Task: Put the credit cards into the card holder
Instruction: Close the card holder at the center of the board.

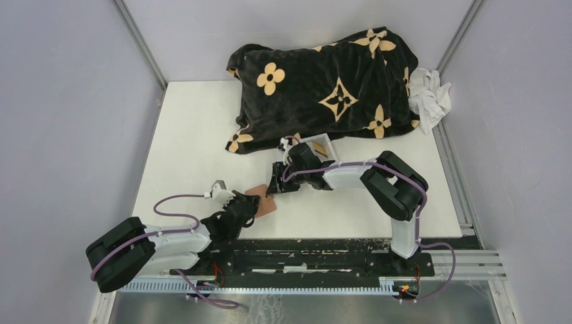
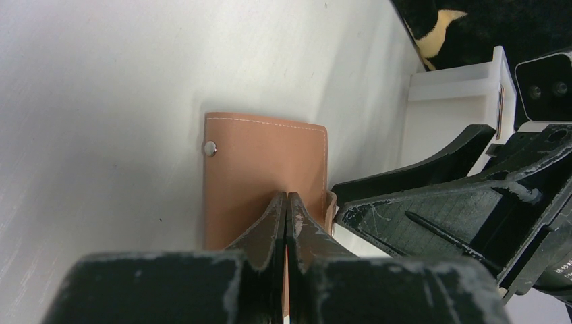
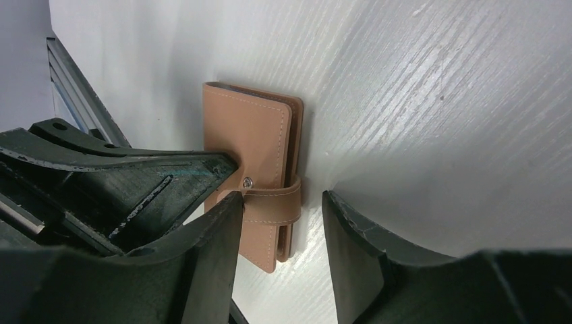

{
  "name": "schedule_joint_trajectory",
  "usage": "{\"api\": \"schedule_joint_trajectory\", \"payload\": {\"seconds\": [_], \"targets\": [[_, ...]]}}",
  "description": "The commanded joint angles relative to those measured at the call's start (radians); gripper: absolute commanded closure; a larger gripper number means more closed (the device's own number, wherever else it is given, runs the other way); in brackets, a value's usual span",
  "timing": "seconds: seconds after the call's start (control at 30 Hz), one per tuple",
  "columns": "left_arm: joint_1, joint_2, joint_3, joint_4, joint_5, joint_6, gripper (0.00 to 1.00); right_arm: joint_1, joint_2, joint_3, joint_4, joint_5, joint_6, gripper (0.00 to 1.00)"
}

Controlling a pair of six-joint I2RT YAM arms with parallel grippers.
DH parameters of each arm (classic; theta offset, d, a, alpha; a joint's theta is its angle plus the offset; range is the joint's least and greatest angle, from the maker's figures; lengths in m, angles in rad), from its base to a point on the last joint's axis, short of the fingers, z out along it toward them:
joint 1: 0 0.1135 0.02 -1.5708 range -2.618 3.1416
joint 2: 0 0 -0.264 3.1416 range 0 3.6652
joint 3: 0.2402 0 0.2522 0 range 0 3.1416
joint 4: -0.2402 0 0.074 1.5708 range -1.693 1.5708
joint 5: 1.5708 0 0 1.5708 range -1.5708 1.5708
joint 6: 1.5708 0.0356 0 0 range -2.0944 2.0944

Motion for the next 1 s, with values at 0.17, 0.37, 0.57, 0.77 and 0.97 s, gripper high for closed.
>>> {"api": "schedule_joint_trajectory", "payload": {"seconds": [0.17, 0.37, 0.57, 0.77, 0.97], "targets": [[-0.003, 0.031, -0.013, -0.121, -0.017, -0.035, 0.97, 0.021, -0.002, -0.016, 0.085, -0.023, 0.031, 0.46], [-0.003, 0.031, -0.015, -0.119, -0.018, -0.037, 0.97, 0.04, 0.004, -0.018, 0.095, -0.018, 0.038, 0.46], [-0.003, 0.033, -0.016, -0.116, -0.017, -0.036, 0.97, 0.05, 0.016, -0.02, 0.106, -0.011, 0.045, 0.47], [-0.004, 0.035, -0.018, -0.115, -0.017, -0.036, 0.97, 0.055, 0.021, -0.024, 0.12, -0.008, 0.051, 0.49], [-0.004, 0.035, -0.02, -0.113, -0.017, -0.037, 0.97, 0.06, 0.025, -0.022, 0.116, -0.004, 0.05, 0.5]]}}
